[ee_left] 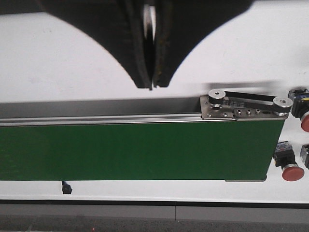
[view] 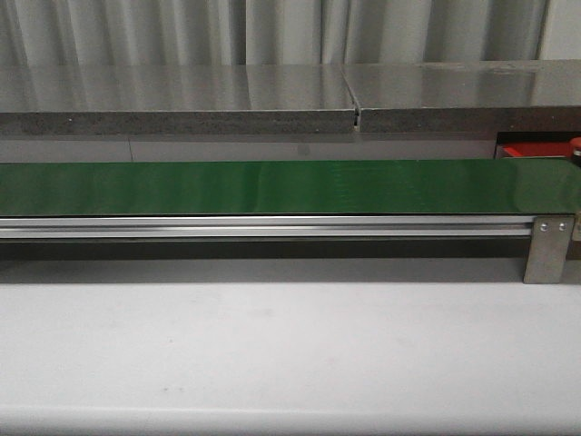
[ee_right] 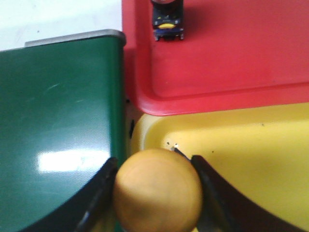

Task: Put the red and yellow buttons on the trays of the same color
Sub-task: 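Lower the yellow button into the yellow tray and open the right gripper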

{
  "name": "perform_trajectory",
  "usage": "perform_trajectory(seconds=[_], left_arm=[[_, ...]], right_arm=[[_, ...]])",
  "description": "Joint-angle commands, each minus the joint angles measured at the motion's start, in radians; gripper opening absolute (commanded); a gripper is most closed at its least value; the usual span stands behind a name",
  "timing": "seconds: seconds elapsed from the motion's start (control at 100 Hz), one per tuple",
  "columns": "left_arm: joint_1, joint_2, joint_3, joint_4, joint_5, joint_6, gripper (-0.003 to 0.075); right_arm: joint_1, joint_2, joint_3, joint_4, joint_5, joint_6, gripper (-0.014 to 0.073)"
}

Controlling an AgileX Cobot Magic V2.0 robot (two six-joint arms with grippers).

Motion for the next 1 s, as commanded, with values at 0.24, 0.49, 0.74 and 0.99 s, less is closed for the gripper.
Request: perform_trajectory(seconds=[0.24, 0.49, 0.74, 0.99], left_arm=[[-0.009, 0.006, -0.025, -0.006, -0.069, -0.001, -0.0020], [-0.009, 0.006, -0.025, -0.006, -0.069, -0.001, -0.0020], [-0.009, 0.006, -0.025, -0.006, -0.069, -0.001, -0.0020], [-0.009, 0.006, -0.025, -0.006, -0.069, -0.001, -0.0020]], right_arm=[[-0.006, 0.026, -0.021, 0.122, -0.149, 0.000, 0.0113], [-0.006, 0.062, -0.021, 0.166, -0.198, 0.000, 0.0113], [-0.006, 0.116, -0.021, 0.181, -0.194, 0.000, 0.0120], [-0.006, 0.133, -0.021, 0.183, -0.180, 0.000, 0.0385]])
